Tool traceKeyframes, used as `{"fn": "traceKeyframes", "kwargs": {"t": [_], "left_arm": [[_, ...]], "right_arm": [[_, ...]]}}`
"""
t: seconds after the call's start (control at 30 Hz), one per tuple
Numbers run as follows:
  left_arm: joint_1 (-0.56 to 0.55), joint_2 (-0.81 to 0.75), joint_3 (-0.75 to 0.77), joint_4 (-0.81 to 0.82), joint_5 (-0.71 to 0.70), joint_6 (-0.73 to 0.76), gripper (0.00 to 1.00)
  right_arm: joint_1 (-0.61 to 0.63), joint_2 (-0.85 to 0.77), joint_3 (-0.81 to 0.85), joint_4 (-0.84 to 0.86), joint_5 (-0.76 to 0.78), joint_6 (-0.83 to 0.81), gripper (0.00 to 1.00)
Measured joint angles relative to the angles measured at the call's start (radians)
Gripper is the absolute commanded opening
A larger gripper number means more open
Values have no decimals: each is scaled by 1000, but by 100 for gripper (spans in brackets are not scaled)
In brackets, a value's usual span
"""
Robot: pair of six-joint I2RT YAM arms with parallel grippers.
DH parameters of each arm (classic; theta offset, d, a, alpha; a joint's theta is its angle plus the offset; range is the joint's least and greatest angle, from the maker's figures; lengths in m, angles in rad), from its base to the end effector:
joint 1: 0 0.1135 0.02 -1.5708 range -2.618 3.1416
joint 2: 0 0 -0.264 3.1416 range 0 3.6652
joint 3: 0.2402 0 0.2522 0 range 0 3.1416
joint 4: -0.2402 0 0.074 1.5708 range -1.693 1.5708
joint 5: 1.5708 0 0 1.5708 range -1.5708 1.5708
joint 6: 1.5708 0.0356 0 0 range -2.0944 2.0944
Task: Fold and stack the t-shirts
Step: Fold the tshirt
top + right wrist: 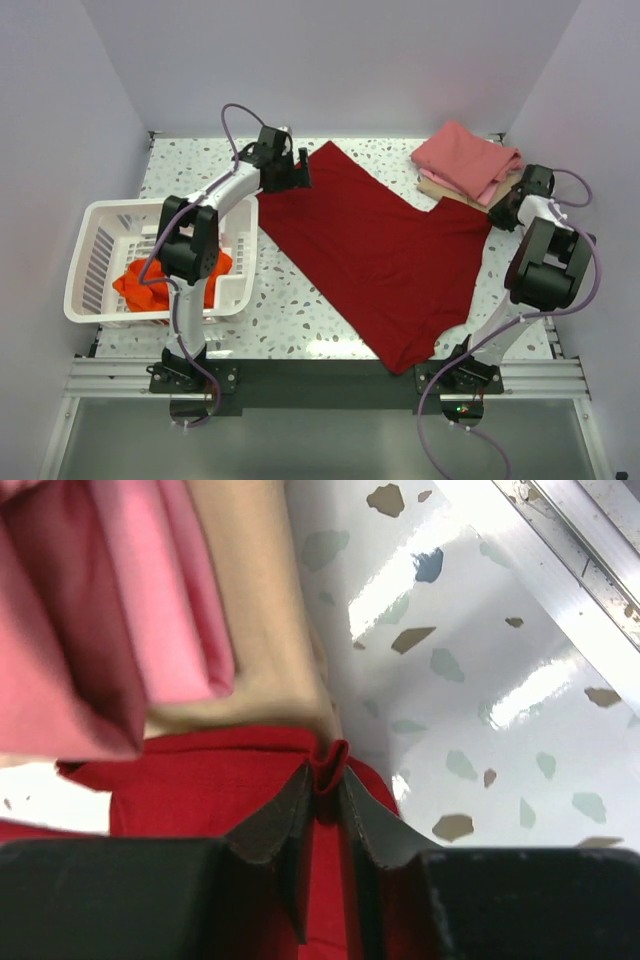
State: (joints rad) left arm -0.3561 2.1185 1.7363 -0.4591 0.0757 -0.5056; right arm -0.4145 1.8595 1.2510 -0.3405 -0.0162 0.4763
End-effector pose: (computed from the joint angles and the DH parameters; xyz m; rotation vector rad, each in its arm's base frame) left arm 0.4491 -0.1699 0.2216 -0.1486 2.4626 -0.4783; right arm 0.3611 -0.1583 0.1867 1.0798 2.2771 0.0454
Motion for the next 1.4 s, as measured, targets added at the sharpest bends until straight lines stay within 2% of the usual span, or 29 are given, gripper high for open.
{"fn": "traceKeyframes", "kwargs": {"t": [0.03,0.13,0.37,0.6,0.93,1.4], "left_arm": [[0,0,-4,1,2,0,94],[0,0,-17,6,7,0,94],[0,0,-20,11,26,0,94],[-3,0,-15,22,40,-5,94],[-28,0,6,32,53,-11,94],[-58,-2,-53,61,57,-11,94]], "right_arm": [[0,-18,-8,-2,-3,-2,11],[0,-65,-29,-6,-7,-9,4],[0,-112,-53,-13,-35,-18,0],[29,-209,-130,-57,-66,-33,0],[193,-400,-274,-112,-80,-33,0],[235,-667,-419,-266,-82,-40,0]]}}
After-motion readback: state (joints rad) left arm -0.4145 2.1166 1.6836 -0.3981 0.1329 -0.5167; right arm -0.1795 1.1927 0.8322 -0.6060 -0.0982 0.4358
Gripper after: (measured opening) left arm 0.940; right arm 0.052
